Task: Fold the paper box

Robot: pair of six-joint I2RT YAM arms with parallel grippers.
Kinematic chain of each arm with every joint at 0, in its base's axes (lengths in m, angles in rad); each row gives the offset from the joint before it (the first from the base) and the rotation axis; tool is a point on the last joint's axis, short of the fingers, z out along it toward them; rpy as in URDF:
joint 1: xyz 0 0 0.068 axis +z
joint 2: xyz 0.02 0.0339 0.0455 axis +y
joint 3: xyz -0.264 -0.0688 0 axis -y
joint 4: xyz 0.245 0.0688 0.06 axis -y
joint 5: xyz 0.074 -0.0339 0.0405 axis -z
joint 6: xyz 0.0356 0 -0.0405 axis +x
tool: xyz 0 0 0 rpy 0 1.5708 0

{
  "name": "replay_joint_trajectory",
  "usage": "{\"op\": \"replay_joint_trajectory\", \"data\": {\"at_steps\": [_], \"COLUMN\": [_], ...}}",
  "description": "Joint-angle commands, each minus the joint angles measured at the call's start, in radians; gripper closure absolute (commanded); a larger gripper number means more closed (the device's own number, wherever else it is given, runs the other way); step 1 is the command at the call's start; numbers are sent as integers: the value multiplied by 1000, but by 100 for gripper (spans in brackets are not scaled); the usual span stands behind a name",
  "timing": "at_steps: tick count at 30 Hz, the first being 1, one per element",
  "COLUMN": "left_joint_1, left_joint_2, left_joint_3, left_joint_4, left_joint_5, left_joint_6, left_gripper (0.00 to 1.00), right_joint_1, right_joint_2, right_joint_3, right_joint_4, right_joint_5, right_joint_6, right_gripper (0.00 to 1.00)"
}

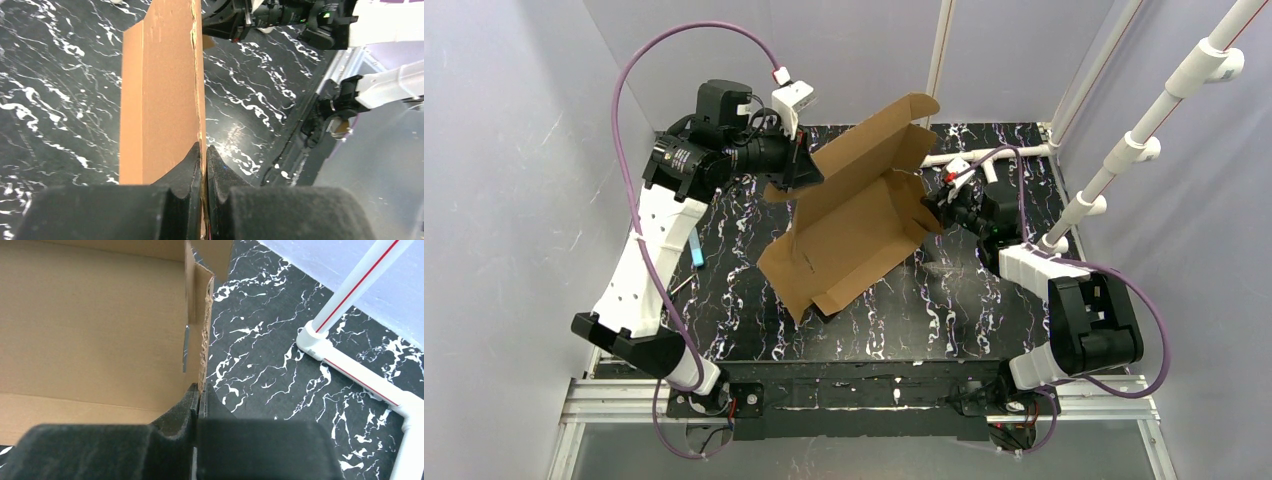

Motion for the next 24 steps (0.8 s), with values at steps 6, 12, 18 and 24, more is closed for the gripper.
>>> {"op": "replay_joint_trajectory", "data": {"at_steps": [6, 12, 18, 24], "left_joint_1": [-6, -6, -9, -9], "left_joint_2": [-36, -50, -94, -102], "left_joint_3": [-85, -122, -204, -227], "left_joint_4": [58, 54, 81, 96], "left_joint_5": [133, 74, 129, 136], "left_joint_6": [-200, -309, -328, -339], "left_gripper": [100, 100, 100, 100], "right_joint_1": [6, 6, 6, 6], "right_joint_2": [-34, -50, -66, -98], "right_joint_3": [-119, -167, -174, -168], "right_joint_4": [253, 235, 155, 60], "right_joint_5": [-20, -49, -120, -156], "right_joint_6": [-4, -62, -130, -176], "right_gripper": [99, 99, 97, 91]}}
